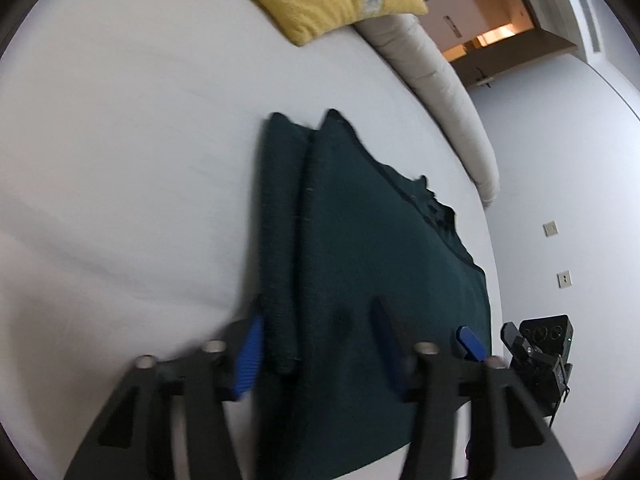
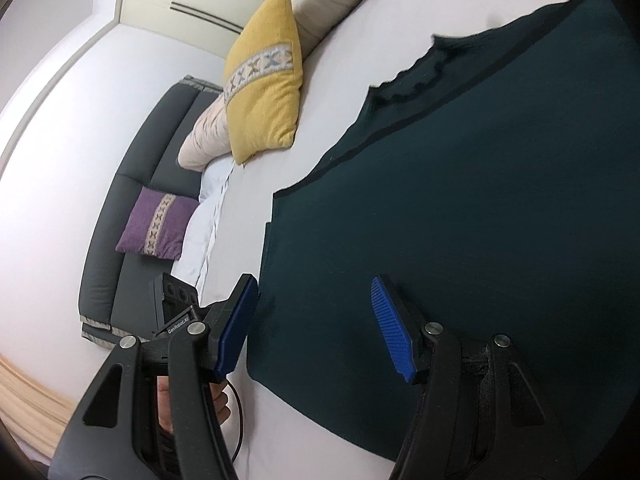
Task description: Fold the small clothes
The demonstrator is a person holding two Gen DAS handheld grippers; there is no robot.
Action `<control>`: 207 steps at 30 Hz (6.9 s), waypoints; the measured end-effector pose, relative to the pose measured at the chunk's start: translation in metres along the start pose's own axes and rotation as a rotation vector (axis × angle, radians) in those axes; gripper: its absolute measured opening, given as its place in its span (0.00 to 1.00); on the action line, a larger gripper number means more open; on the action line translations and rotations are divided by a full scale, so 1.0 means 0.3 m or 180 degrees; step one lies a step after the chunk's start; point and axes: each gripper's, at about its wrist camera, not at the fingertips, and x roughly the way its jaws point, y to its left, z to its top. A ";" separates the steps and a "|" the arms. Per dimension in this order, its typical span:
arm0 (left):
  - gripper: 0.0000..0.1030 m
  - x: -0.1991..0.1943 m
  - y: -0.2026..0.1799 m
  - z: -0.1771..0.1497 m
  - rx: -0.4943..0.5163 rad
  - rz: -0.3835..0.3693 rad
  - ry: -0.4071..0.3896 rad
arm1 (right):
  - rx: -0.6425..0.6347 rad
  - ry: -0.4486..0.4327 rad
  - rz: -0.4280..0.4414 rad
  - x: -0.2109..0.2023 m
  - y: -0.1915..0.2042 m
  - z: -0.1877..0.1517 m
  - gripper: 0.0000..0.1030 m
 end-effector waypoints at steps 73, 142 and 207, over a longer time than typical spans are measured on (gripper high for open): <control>0.43 0.234 -0.596 -0.301 0.0950 -0.0421 0.0062 | 0.0254 0.0174 -0.0775 -0.124 -0.138 0.233 0.10; 0.47 0.454 -0.920 -0.286 0.2258 0.0593 -0.0222 | -0.0430 -0.0493 -0.1139 -0.969 -0.329 0.047 0.23; 0.73 0.291 -0.722 -0.245 0.1728 0.0664 -0.0325 | -0.0317 -0.0774 -0.1373 -1.163 -0.351 -0.092 0.71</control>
